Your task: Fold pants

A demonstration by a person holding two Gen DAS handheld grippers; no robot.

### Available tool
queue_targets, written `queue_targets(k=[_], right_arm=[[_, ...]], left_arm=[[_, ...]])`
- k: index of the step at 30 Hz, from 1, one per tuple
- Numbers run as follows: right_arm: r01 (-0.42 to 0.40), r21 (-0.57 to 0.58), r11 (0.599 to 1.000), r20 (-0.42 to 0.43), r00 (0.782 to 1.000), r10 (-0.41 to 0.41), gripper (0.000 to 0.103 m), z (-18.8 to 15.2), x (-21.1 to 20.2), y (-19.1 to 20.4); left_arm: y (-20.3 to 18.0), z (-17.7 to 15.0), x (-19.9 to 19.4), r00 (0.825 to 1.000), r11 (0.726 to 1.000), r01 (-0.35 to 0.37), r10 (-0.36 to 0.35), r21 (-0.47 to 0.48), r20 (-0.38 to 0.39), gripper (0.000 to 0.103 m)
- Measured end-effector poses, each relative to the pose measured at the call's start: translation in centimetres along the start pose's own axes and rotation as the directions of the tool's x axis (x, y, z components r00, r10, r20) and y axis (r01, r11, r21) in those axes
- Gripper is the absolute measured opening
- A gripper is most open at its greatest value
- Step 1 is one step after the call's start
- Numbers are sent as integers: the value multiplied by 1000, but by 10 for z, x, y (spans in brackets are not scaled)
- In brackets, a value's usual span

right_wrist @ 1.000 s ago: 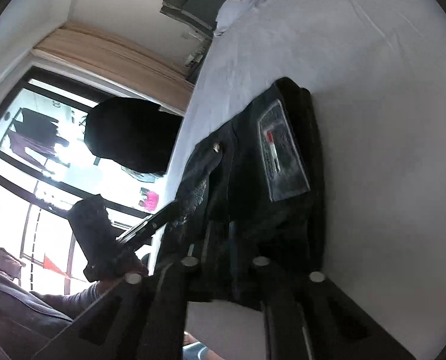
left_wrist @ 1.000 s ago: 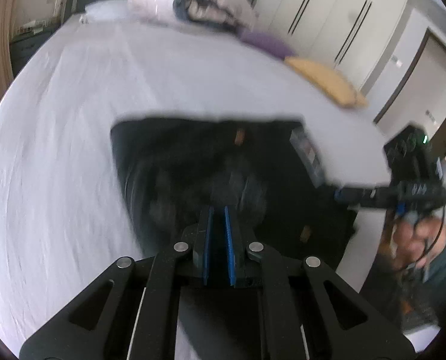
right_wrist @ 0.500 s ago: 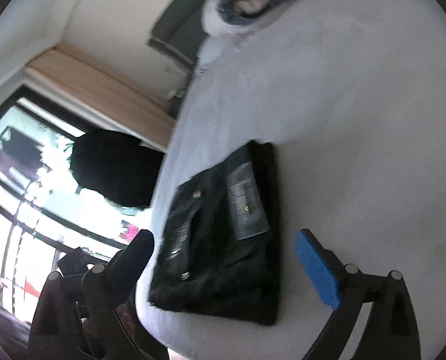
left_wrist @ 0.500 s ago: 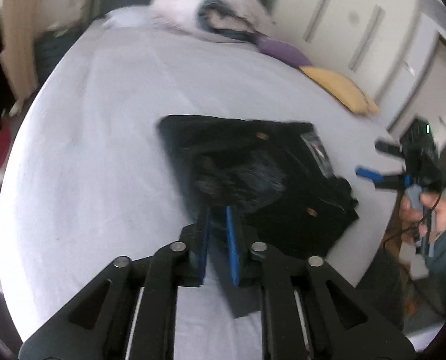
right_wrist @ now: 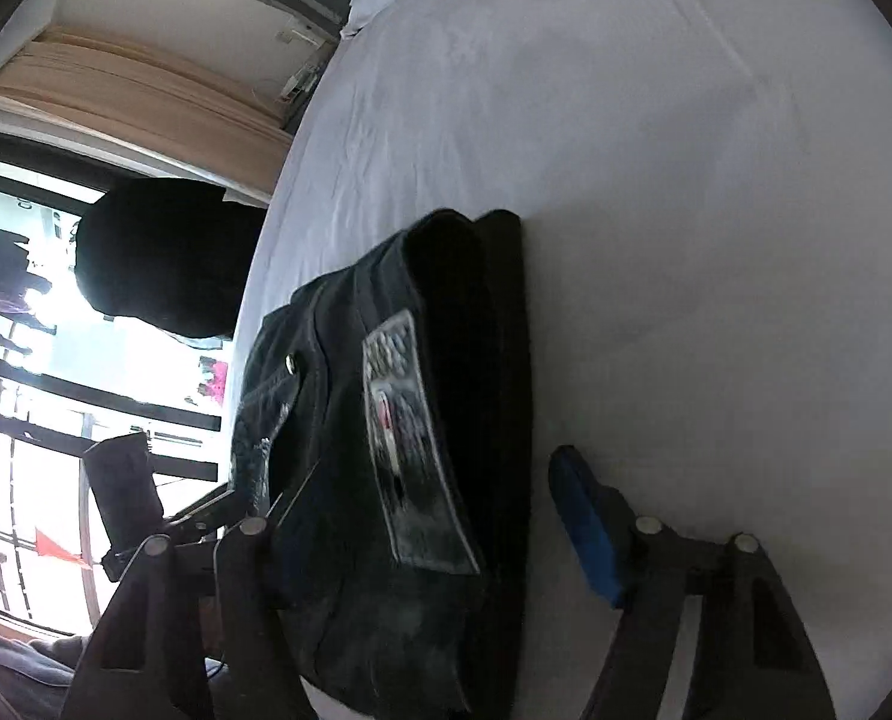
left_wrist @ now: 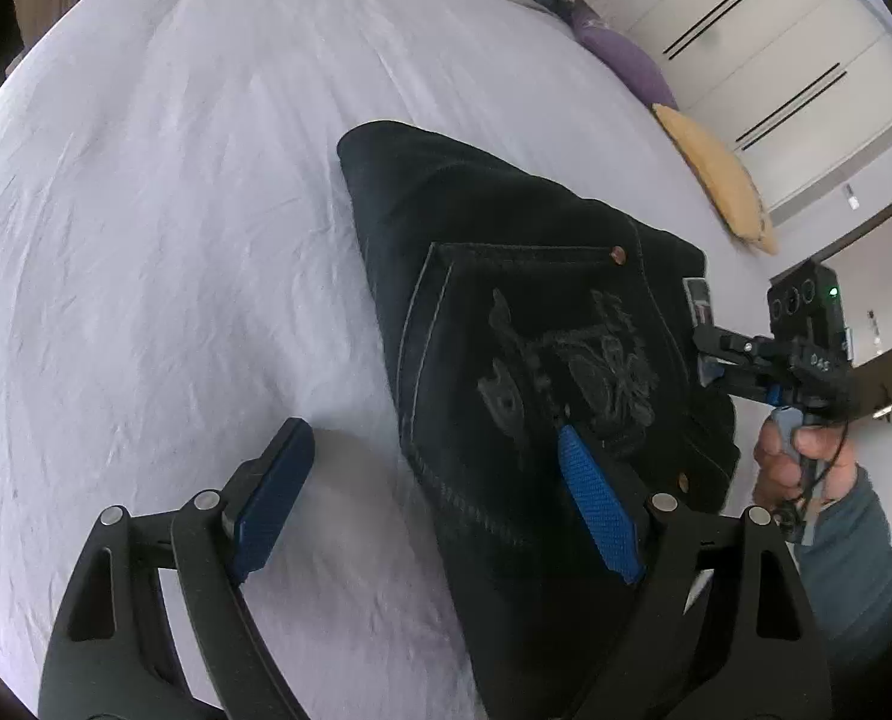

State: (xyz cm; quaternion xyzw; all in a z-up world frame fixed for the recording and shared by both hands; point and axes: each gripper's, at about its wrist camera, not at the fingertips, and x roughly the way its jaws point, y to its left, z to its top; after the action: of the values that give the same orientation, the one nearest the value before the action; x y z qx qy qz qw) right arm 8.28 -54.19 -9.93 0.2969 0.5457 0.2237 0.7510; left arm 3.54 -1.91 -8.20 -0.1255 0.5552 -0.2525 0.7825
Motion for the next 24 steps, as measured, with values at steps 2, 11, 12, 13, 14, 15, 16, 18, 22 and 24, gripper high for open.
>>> queue_targets(k=[2,11,12,13,14,15,16,18,22,24], right_arm=[[-11,21,1000,-7,1000,11,59,-4,1,-7],[190,-139,972,46,982,-185,25,-13,-7,34],[210,-158,965,64,977,-202,23,-13,-10,43],[220,-171,961,78,975,-209,22,-14,-13,49],[226,-190,955,99,973,-211,21,-13,-17,60],[226,-199,954,111,972,-207,21,-10,-20,67],[224,-213,951,127,972,-200,21,-4,-22,79],[216,-243,946,154,971,-182,21,6,-25,100],[192,-306,932,191,972,-137,21,33,-15,141],[181,-320,930,197,973,-121,20,57,-3,155]], left_arm=[[-2,5,5,1000,1000,10,-10,8,-28,83],[-29,15,12,1000,999,-10,11,49,-15,28],[-32,16,9,1000,998,-11,11,55,-7,23],[-32,17,6,1000,999,-2,2,48,-2,22],[-31,18,3,1000,999,7,-7,41,2,21],[-29,20,-2,1000,999,18,-18,31,7,20],[-26,23,-10,999,999,28,-28,23,15,20],[-23,31,-26,998,999,26,-27,22,51,20],[-12,62,-64,989,999,-8,1,42,147,19],[-2,84,-77,984,998,-37,28,50,177,20]])
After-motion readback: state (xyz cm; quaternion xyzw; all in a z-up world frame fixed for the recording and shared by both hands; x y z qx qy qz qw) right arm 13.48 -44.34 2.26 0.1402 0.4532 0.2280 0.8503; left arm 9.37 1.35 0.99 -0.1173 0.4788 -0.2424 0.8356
